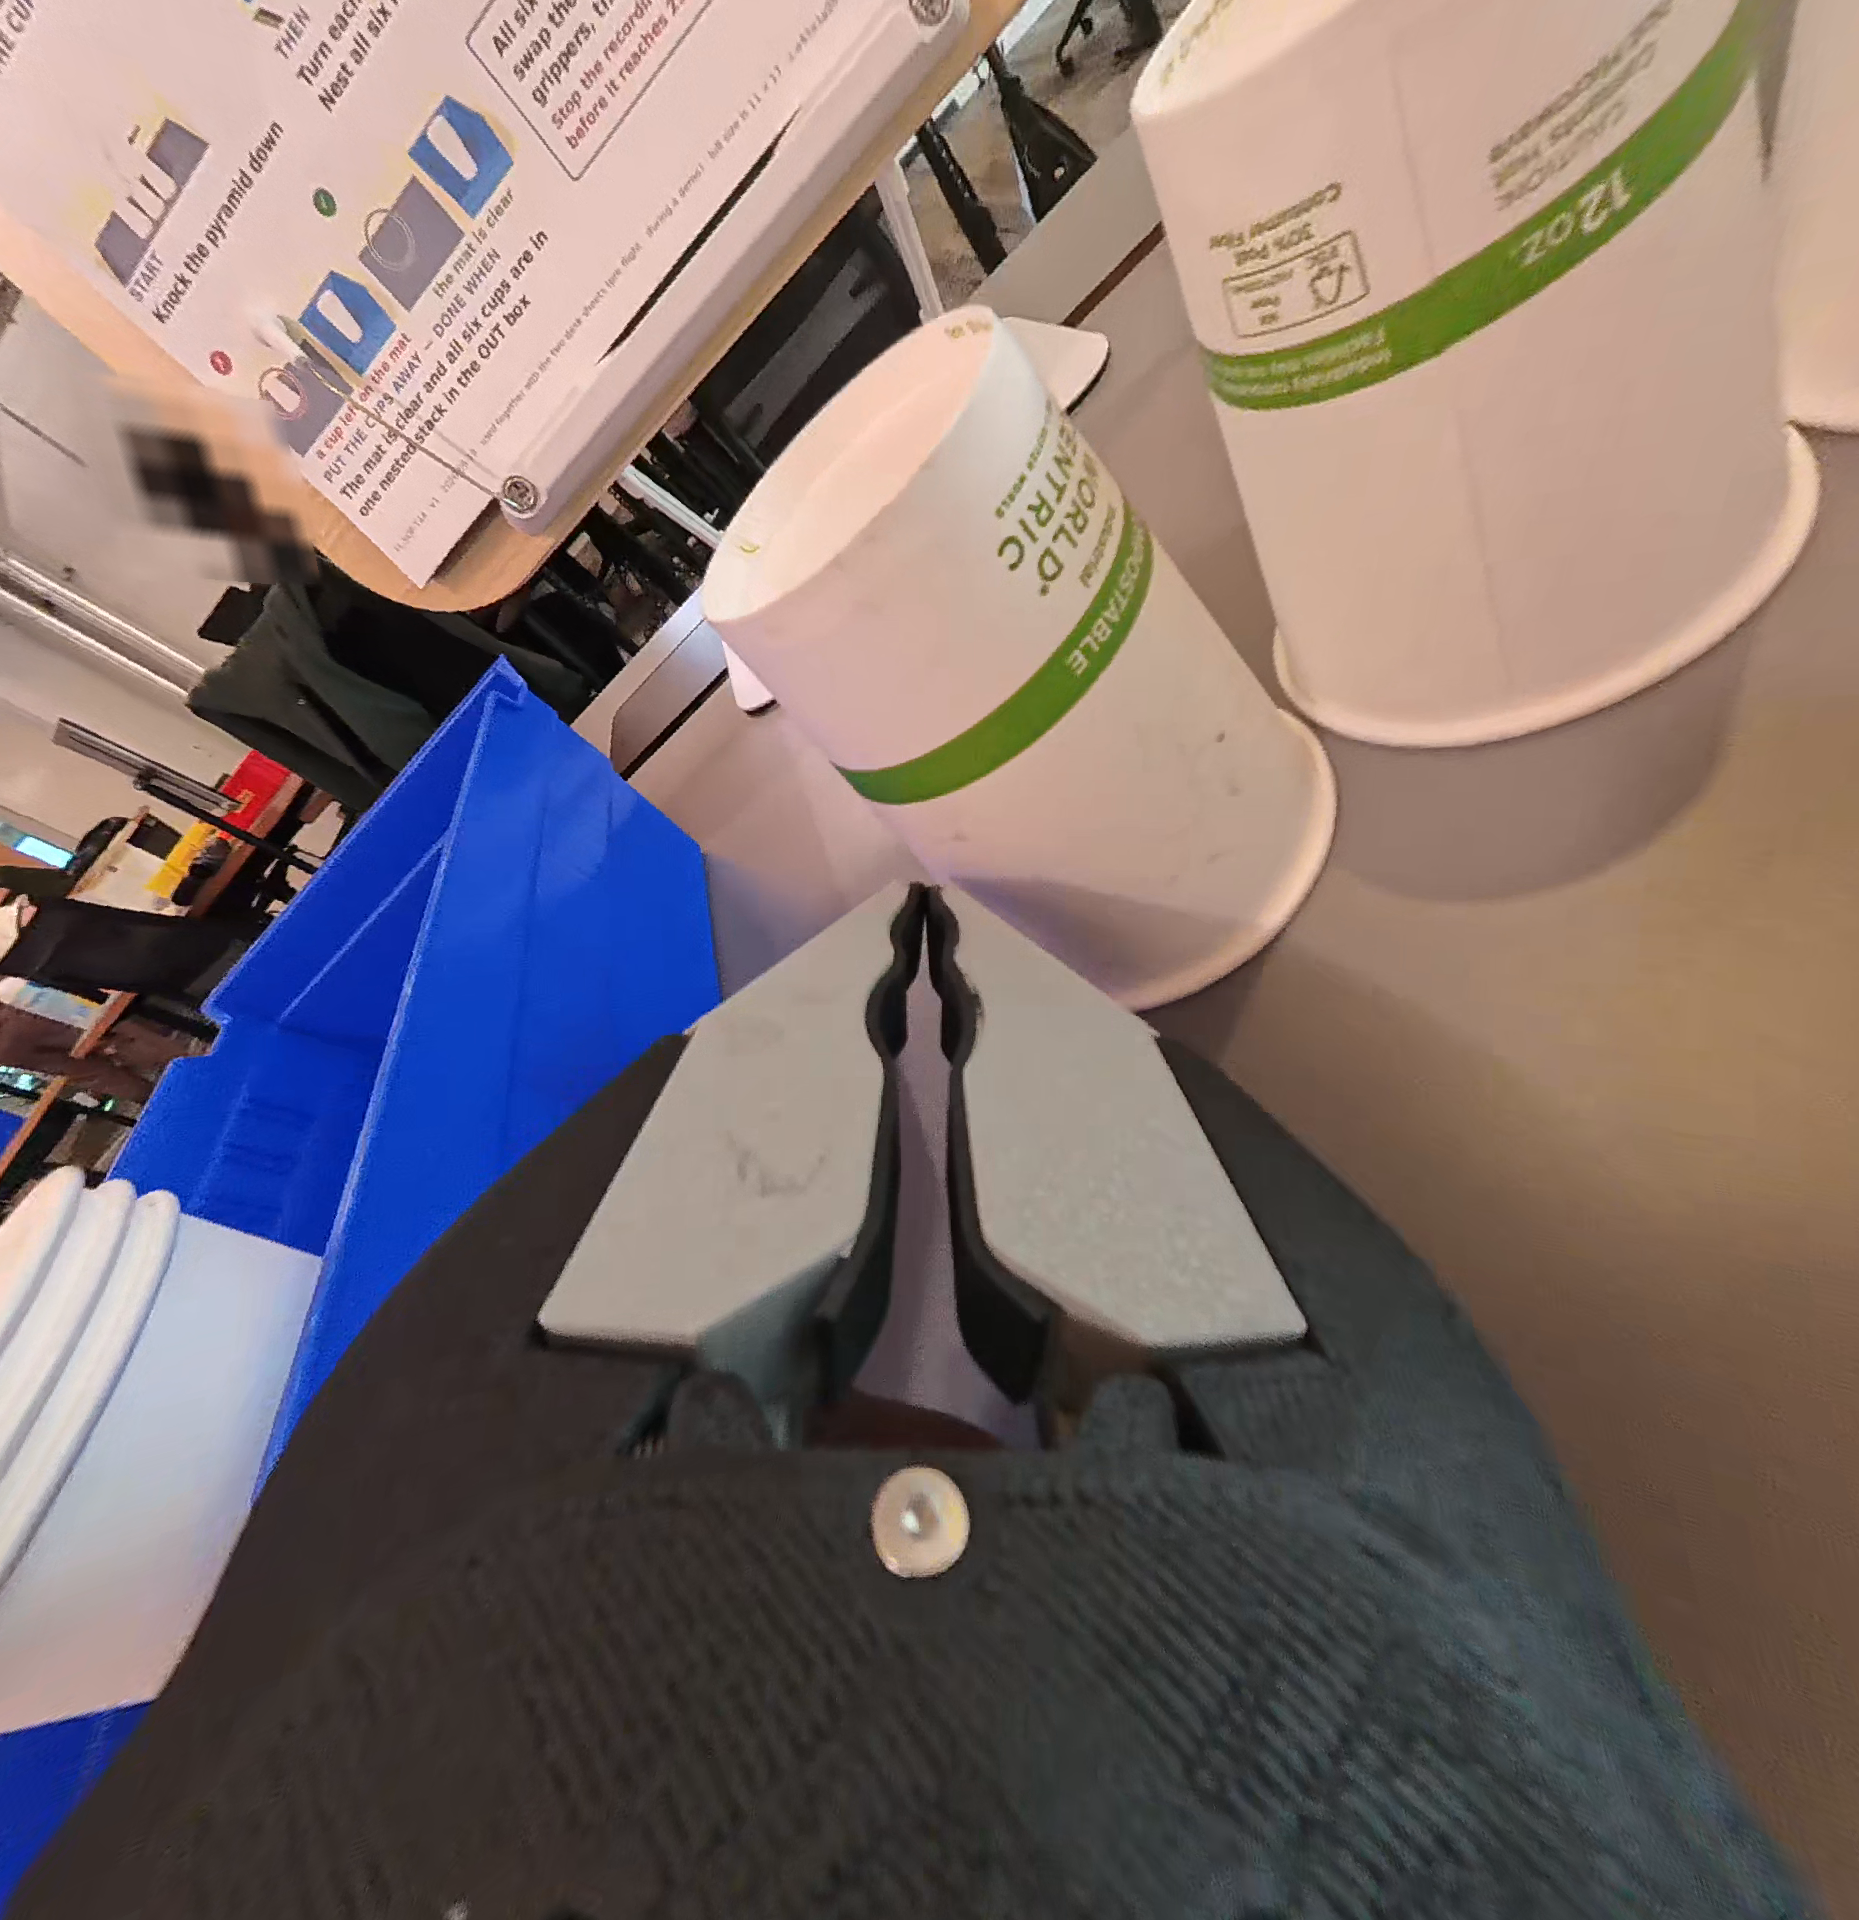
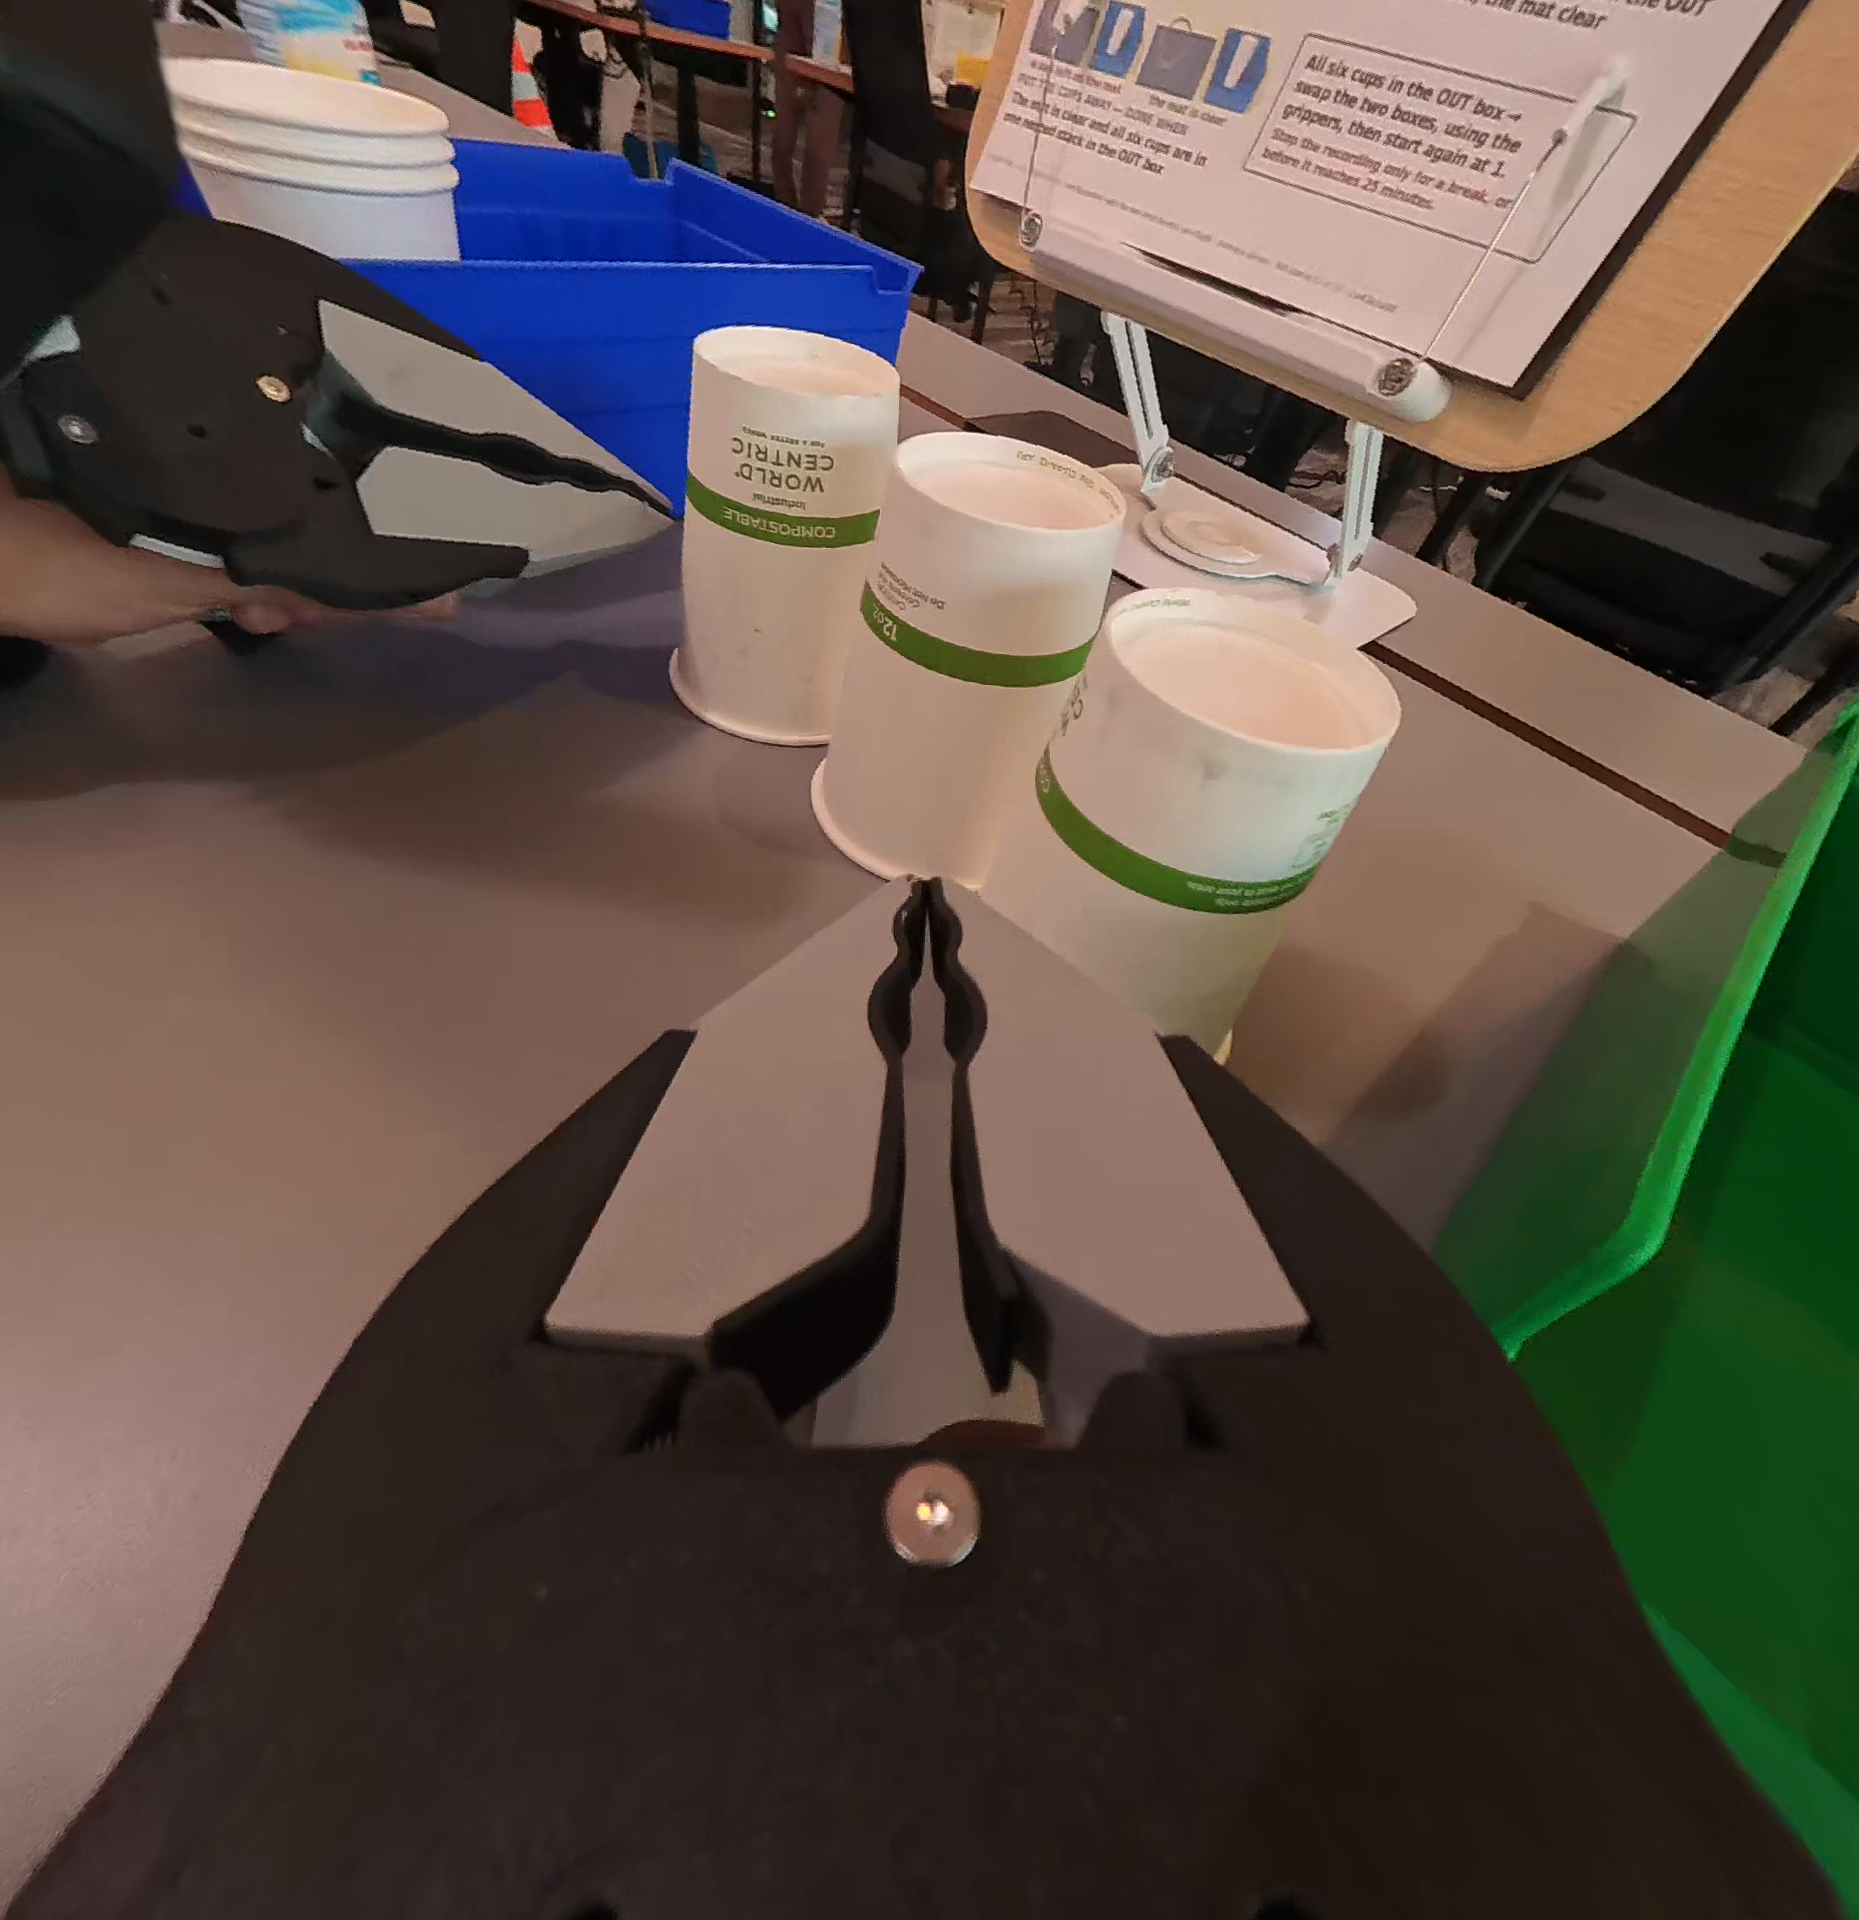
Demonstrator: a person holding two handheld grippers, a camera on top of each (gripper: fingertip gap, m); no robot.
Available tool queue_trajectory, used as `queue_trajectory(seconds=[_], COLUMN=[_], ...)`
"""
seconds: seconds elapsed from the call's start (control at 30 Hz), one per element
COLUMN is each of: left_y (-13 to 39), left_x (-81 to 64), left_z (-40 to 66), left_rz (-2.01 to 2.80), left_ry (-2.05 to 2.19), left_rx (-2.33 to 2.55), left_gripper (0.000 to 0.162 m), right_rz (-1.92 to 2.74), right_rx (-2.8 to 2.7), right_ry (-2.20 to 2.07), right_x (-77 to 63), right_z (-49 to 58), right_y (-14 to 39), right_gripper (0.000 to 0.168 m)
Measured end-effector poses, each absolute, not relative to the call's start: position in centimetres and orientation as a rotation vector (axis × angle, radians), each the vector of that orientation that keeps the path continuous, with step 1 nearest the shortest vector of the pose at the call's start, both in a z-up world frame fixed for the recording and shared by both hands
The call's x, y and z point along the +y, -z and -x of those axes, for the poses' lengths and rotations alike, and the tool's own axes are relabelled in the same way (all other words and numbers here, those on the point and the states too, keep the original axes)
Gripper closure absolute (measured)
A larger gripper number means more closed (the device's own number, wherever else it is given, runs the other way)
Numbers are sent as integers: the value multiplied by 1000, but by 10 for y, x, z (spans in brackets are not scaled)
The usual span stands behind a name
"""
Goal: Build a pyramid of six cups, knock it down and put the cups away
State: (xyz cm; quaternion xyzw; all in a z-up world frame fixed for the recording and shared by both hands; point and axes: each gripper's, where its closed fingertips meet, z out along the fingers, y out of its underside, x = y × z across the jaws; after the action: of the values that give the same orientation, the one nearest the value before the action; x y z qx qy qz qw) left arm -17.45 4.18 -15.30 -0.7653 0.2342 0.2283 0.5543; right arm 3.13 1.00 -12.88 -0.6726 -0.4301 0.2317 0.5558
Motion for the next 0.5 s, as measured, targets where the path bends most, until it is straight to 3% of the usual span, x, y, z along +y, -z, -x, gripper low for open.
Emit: queue_trajectory(seconds=[0.3, 0.33, 0.5], left_y=[143, 143, 156], left_x=[36, 35, 29], left_z=[147, 145, 130], left_rz=[1771, 1776, 1845], left_ry=[-305, -287, -199], left_rx=[538, 546, 612], left_gripper=[162, 152, 141], right_rz=[1621, 1613, 1585], right_rx=[-1005, -1014, -1047], right_ry=[-482, -492, -524], right_x=[15, 13, 6], right_z=[-33, -32, -26], right_y=[136, 135, 133], right_gripper=[168, 168, 168])
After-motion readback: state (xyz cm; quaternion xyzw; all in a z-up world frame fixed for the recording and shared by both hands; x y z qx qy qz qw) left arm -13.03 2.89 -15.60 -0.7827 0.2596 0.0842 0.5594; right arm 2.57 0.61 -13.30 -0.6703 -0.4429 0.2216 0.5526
